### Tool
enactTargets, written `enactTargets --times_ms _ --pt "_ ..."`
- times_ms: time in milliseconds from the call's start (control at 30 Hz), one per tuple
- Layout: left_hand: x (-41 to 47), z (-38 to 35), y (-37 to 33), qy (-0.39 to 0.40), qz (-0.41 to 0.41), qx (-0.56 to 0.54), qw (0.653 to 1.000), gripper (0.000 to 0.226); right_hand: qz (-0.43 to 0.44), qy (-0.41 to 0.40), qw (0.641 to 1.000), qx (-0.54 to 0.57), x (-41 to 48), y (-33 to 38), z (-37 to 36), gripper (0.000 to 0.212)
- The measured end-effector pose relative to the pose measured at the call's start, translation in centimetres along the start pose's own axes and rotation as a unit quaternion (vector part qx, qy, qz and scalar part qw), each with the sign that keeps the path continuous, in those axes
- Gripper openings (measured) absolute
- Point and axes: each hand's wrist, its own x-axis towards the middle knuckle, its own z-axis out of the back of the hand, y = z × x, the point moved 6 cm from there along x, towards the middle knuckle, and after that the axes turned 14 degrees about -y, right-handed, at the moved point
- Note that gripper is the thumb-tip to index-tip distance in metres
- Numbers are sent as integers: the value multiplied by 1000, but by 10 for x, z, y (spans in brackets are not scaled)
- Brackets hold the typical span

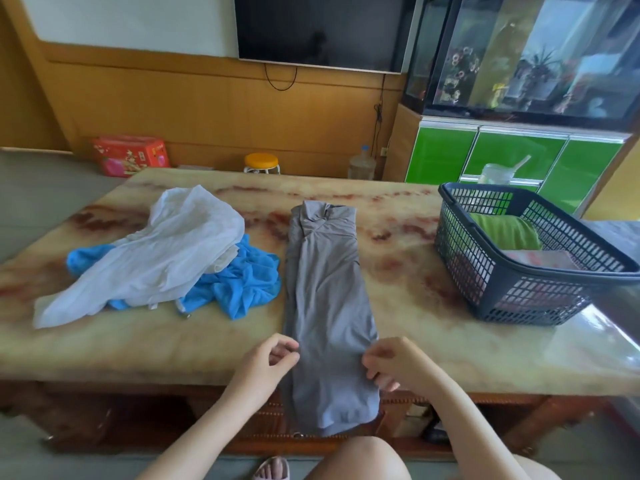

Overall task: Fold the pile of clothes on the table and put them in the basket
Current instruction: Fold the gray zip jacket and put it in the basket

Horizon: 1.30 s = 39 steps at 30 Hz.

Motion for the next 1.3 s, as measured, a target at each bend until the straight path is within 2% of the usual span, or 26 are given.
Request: enactTargets --times_ms 133,233,333,533,633,800,933,1000,1100,1233,1300 --pt "-21 -2 12 -50 6 -14 999 18 -43 -80 996 -24 -5 -20 11 22" --pt "-39 -11 30 -53 43 -47 997 24 -63 -116 991 -29 -13 -33 11 30" --pt "-53 -21 41 -33 86 -87 992 23 -73 -124 985 -92 -20 -41 8 38" --pt "-46 -23 36 -15 115 -144 983 15 -84 -107 989 56 -24 -38 -7 41" --pt "-43 -20 39 -35 108 -164 980 17 -89 -91 982 140 -24 -41 -12 38" --pt "-51 -20 44 -26 129 -230 964 21 -128 -46 943 304 -31 -43 -19 31" --pt "-56 -15 39 -35 111 -234 965 34 -125 4 917 379 -37 -38 -18 26" --pt "-55 -16 32 9 96 -243 965 41 -115 37 918 379 -43 -33 -17 24" --pt "-53 -17 25 72 85 -248 962 46 -108 71 933 335 -51 -33 -21 37" --pt "-53 -14 18 80 72 -239 965 31 -70 51 961 264 -49 -35 -26 33" --pt "-55 -11 17 82 75 -233 966 27 -60 57 957 278 -46 -33 -28 28"
